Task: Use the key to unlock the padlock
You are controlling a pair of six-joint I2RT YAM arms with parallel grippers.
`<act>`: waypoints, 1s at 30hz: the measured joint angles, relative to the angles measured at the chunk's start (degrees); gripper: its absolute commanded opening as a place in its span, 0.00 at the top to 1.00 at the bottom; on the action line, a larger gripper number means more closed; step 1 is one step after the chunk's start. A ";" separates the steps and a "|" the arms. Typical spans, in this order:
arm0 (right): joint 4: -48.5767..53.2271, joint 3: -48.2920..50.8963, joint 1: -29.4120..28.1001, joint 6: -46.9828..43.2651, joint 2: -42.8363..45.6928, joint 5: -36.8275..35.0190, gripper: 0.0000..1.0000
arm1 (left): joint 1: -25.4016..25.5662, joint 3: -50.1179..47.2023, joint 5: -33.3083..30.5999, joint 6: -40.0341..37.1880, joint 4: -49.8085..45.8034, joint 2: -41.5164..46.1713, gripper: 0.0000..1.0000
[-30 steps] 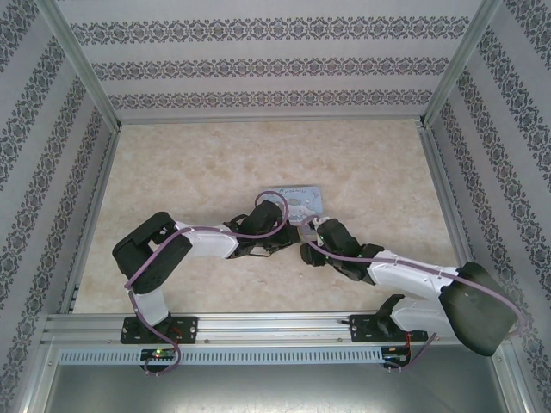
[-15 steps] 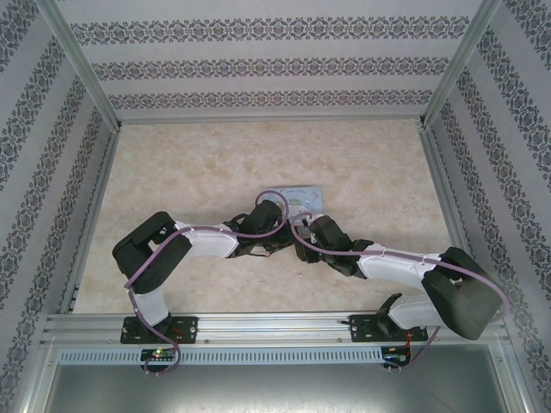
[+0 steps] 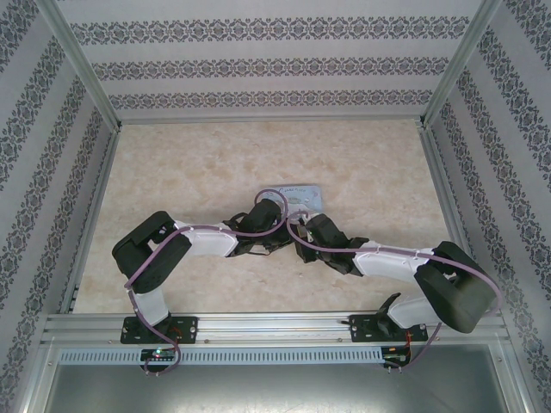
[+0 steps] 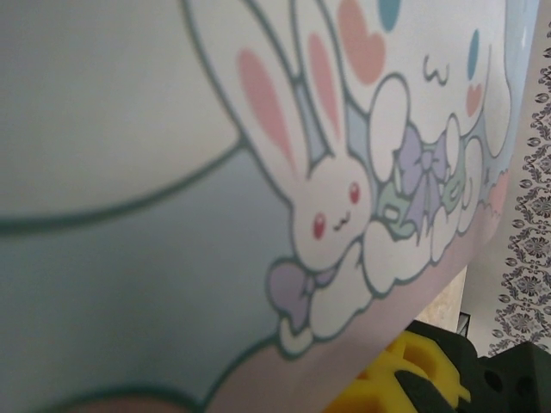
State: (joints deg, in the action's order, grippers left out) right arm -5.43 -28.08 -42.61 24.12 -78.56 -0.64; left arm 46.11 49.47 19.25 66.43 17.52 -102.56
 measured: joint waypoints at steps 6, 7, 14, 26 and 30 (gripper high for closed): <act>0.04 -0.44 0.79 -0.28 0.00 1.97 1.00 | -0.46 0.00 -0.31 -0.02 -0.26 0.00 1.00; 0.04 -0.44 0.92 -0.26 0.04 2.36 1.00 | -0.46 0.00 -0.39 -0.02 -0.28 0.00 1.00; 0.68 -0.04 3.72 1.57 2.01 6.32 0.62 | -0.48 0.02 -0.35 -0.02 -0.02 0.00 1.00; -1.73 3.91 13.27 8.85 15.15 12.37 0.49 | -0.48 -0.07 0.61 -1.84 -0.96 0.00 0.75; -2.93 3.91 13.38 10.99 13.99 15.23 0.48 | -0.46 -0.13 1.79 -3.06 -1.86 0.63 0.52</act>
State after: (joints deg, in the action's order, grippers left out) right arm -8.36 -24.16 -29.23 35.11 -64.58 14.59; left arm 45.65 49.34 21.04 63.37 15.66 -101.93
